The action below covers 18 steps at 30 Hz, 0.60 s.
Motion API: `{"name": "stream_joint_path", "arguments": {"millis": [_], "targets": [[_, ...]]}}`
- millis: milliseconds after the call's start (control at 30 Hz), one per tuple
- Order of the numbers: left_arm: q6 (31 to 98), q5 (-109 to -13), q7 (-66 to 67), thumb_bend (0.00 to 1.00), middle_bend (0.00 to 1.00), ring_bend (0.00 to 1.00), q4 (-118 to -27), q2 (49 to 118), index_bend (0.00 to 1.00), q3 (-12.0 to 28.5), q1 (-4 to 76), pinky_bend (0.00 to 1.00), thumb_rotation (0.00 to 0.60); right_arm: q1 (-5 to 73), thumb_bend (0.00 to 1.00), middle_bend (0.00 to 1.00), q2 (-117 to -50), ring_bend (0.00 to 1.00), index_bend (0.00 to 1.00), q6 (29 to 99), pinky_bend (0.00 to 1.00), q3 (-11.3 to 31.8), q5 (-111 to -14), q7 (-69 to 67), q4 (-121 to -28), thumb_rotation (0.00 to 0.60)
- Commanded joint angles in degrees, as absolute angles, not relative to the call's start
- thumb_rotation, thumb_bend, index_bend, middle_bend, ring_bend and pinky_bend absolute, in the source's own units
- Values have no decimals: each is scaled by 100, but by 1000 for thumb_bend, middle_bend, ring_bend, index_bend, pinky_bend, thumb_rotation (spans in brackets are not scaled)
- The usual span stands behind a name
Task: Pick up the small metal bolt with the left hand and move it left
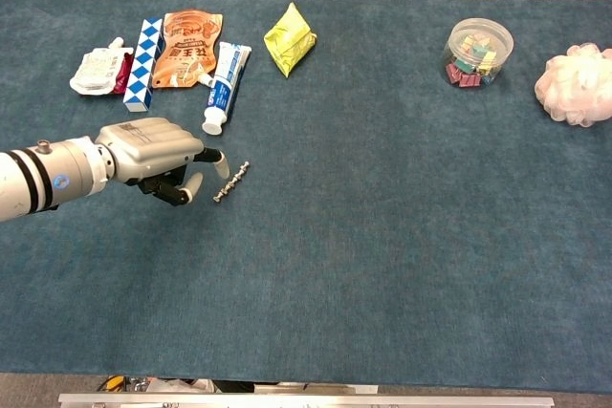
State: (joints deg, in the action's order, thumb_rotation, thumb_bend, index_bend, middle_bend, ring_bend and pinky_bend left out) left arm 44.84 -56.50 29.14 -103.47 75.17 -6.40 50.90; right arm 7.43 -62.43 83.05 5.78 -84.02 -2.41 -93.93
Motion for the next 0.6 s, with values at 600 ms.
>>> {"name": "stream_joint_path", "arguments": {"millis": [600], "targets": [[4483, -5722, 3156, 720, 997, 965, -10411, 7714, 233, -900, 4982, 976, 364, 696, 369, 449, -6245, 394, 488, 8344, 414, 569, -8407, -319, -9337, 600]]}}
